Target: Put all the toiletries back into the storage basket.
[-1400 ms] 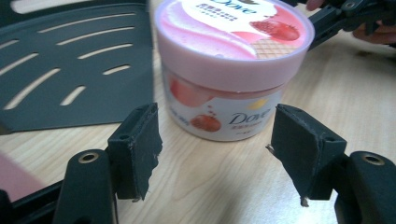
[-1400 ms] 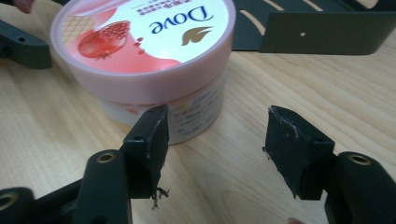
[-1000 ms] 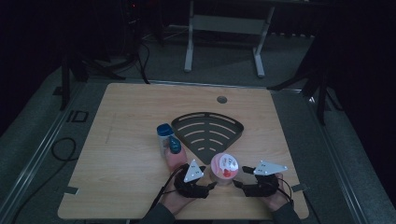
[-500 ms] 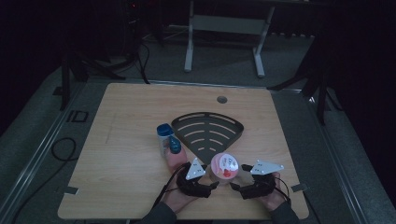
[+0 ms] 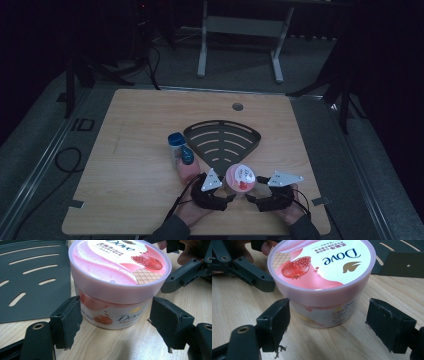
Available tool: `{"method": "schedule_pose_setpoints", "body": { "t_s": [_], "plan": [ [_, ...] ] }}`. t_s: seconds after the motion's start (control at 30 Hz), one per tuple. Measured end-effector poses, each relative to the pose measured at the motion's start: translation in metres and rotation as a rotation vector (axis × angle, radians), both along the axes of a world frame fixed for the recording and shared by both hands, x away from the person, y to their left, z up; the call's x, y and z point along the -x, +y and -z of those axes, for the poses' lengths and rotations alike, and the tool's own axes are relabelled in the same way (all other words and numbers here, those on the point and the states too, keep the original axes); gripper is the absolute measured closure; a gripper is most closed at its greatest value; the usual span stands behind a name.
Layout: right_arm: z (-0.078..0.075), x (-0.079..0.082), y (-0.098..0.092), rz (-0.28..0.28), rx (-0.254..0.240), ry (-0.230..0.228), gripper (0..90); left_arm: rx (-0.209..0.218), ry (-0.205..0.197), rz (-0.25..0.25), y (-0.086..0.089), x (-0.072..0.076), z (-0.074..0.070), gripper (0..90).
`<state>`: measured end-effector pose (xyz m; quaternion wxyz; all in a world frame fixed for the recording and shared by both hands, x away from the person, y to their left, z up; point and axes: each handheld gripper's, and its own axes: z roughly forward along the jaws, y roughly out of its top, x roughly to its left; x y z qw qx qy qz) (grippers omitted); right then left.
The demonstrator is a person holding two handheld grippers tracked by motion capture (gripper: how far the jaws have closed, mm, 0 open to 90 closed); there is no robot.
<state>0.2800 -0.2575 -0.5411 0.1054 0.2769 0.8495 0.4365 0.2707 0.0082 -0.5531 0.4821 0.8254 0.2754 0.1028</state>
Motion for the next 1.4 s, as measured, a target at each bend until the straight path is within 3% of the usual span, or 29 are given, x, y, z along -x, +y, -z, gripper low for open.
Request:
{"method": "schedule_pose_setpoints", "body": {
  "t_s": [0.23,0.57,0.87,1.4],
  "plan": [
    [0.000,-0.002,0.005,-0.025,-0.001,0.001,16.0,0.011,-0.006,0.011,-0.001,-0.002,0.000,21.8],
    [0.001,-0.005,0.005,-0.025,0.007,0.010,13.0,-0.014,-0.003,0.020,-0.003,-0.006,0.000,16.9],
    [0.003,-0.013,-0.003,-0.077,-0.021,0.032,14.4,-0.016,-0.016,0.055,-0.003,-0.009,0.000,20.5],
    [0.002,-0.017,0.004,-0.134,-0.012,0.008,14.5,-0.023,-0.025,0.076,-0.004,-0.012,-0.001,19.0]
  ]
}}
